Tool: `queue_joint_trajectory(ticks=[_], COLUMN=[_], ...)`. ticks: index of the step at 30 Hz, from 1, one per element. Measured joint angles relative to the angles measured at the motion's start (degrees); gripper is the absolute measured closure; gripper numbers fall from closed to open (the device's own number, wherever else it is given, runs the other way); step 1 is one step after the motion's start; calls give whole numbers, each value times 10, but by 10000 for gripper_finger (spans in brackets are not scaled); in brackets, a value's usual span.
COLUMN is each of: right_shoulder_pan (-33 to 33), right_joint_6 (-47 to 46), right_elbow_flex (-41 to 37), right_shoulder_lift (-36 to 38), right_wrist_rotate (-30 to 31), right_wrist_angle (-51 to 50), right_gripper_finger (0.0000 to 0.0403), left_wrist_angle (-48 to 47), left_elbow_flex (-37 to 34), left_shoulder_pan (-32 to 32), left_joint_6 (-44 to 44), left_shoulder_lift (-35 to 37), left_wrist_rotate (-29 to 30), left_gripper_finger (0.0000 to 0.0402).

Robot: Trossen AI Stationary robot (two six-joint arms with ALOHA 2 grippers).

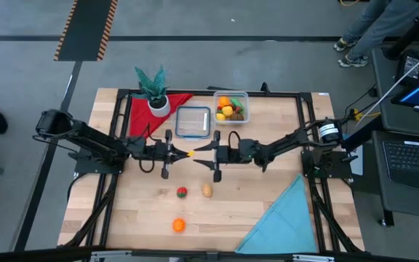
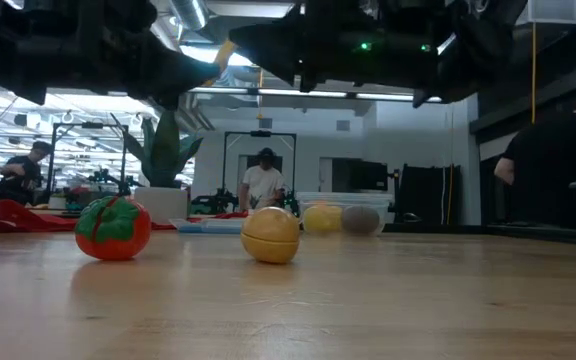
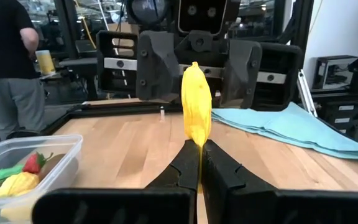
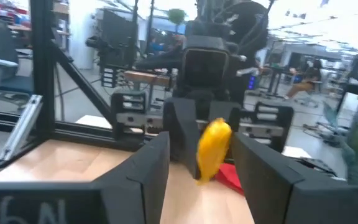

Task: Pick and placing Produce into tupperware
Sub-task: Put the yellow squash into the transparent bin

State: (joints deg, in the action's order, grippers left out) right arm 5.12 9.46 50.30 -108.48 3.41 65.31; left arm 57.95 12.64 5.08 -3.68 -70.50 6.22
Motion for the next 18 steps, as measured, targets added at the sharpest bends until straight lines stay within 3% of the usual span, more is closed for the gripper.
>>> queue_joint_trajectory(ticks=[6, 18], right_shoulder_pan=[-5, -5], right_joint_6=[-17, -18], right_elbow_flex=[17, 23], right_shoulder_lift=[-7, -7], right_wrist_rotate=[-35, -37], right_wrist_angle=[-3, -8], right_gripper_finger=[226, 226], left_wrist_angle=[26, 35], left_elbow_flex=[0, 0], left_shoulder_pan=[-2, -2], left_joint_6=[0, 1], left_shoulder_lift=[-12, -16], left_wrist_rotate=[-23, -32], left_gripper_finger=[401, 401])
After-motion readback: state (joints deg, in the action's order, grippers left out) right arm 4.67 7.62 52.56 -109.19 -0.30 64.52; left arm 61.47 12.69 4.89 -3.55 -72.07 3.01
